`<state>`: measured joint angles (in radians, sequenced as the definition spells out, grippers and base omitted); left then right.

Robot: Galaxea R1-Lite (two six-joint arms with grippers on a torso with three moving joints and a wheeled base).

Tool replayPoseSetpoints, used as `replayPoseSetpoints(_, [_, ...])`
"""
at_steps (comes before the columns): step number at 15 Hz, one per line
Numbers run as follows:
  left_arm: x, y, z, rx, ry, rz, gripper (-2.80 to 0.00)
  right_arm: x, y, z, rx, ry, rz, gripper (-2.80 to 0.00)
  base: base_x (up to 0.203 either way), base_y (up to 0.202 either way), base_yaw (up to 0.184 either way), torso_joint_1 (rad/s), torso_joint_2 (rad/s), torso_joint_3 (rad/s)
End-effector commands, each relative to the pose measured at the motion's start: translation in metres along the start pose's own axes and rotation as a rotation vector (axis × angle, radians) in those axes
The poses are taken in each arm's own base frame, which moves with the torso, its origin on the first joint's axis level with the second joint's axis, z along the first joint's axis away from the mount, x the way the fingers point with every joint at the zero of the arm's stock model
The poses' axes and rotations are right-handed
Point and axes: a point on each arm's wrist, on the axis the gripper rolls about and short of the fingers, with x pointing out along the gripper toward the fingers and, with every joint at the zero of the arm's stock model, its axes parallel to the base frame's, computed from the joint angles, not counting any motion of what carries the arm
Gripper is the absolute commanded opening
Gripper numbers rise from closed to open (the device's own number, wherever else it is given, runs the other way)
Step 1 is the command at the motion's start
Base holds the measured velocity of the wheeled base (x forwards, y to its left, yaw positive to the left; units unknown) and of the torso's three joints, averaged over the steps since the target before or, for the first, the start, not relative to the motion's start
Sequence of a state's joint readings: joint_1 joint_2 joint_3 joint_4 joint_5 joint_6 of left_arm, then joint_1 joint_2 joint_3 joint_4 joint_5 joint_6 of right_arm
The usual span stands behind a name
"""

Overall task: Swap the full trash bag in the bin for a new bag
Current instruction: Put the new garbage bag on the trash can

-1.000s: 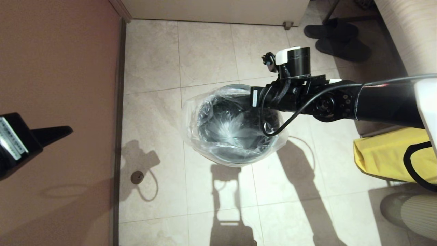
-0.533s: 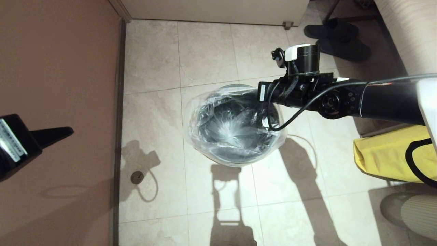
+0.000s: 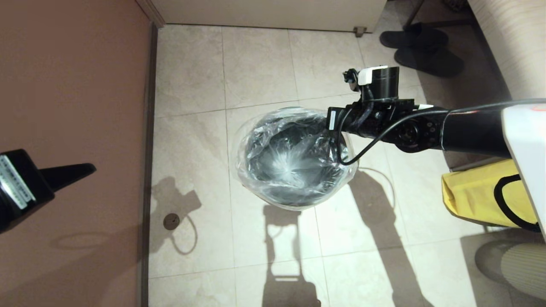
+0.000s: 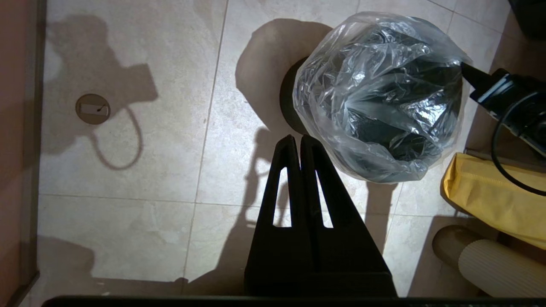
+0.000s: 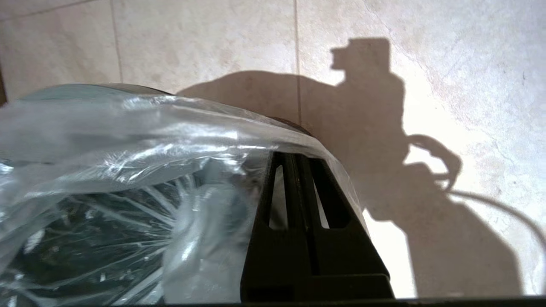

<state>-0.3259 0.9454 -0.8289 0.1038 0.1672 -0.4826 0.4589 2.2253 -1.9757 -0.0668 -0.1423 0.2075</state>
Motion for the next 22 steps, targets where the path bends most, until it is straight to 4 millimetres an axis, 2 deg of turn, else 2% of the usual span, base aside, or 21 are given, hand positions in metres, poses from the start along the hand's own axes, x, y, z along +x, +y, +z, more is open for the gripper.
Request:
replayPoseSetpoints(1, [-0.001, -0.001, 0.0, -0.002, 0.001, -0.008, -2.8, 0.007, -0.004, -0.007, 0.0, 0.016, -0.011, -2.8, 0.0, 0.0, 0.0, 0.0, 0.0, 0.0])
replayPoseSetpoints(4, [-0.001, -0.002, -0.002, 0.0, 0.009, -0.018, -2.8, 0.01, -0.007, -0.011, -0.001, 0.025, -0.02, -2.8, 0.0, 0.0, 0.0, 0.0, 0.0, 0.0])
replayPoseSetpoints(6, [-0.001, -0.002, -0.003, 0.001, 0.018, -0.024, -2.8, 0.007, -0.007, -0.007, 0.0, 0.02, -0.019, -2.8, 0.0, 0.0, 0.0, 0.0, 0.0, 0.0])
replayPoseSetpoints(8, [0.007, -0.004, -0.006, 0.009, 0.051, -0.028, -2.8, -0.006, -0.005, 0.006, 0.003, 0.008, -0.012, -2.8, 0.0, 0.0, 0.0, 0.0, 0.0, 0.0])
replayPoseSetpoints(12, [0.036, -0.014, -0.012, 0.034, 0.12, -0.026, -2.8, -0.029, -0.004, 0.016, 0.035, 0.091, -0.02, -2.8, 0.0, 0.0, 0.0, 0.0, 0.0, 0.0])
replayPoseSetpoints(14, [0.04, -0.016, -0.015, 0.044, 0.136, -0.031, -2.8, -0.044, -0.006, 0.019, 0.058, 0.174, -0.03, -2.8, 0.0, 0.0, 0.0, 0.0, 0.0, 0.0])
replayPoseSetpoints(17, [0.042, -0.013, -0.02, 0.051, 0.157, -0.015, -2.8, -0.065, -0.006, 0.033, 0.093, 0.179, -0.031, -2.8, 0.0, 0.0, 0.0, 0.0, 0.0, 0.0])
replayPoseSetpoints(19, [0.034, -0.008, -0.026, 0.049, 0.155, -0.016, -2.8, -0.076, 0.007, 0.039, 0.099, 0.17, 0.005, -2.8, 0.0, 0.0, 0.0, 0.0, 0.0, 0.0])
replayPoseSetpoints(21, [0.027, -0.003, -0.031, 0.049, 0.157, -0.015, -2.8, -0.08, 0.026, 0.035, 0.087, 0.18, 0.05, -2.8, 0.0, 0.0, 0.0, 0.0, 0.0, 0.0])
replayPoseSetpoints(22, [0.023, 0.0, -0.034, 0.05, 0.157, -0.014, -2.8, -0.08, 0.041, 0.028, 0.074, 0.197, 0.086, -2.8, 0.0, 0.0, 0.0, 0.0, 0.0, 0.0])
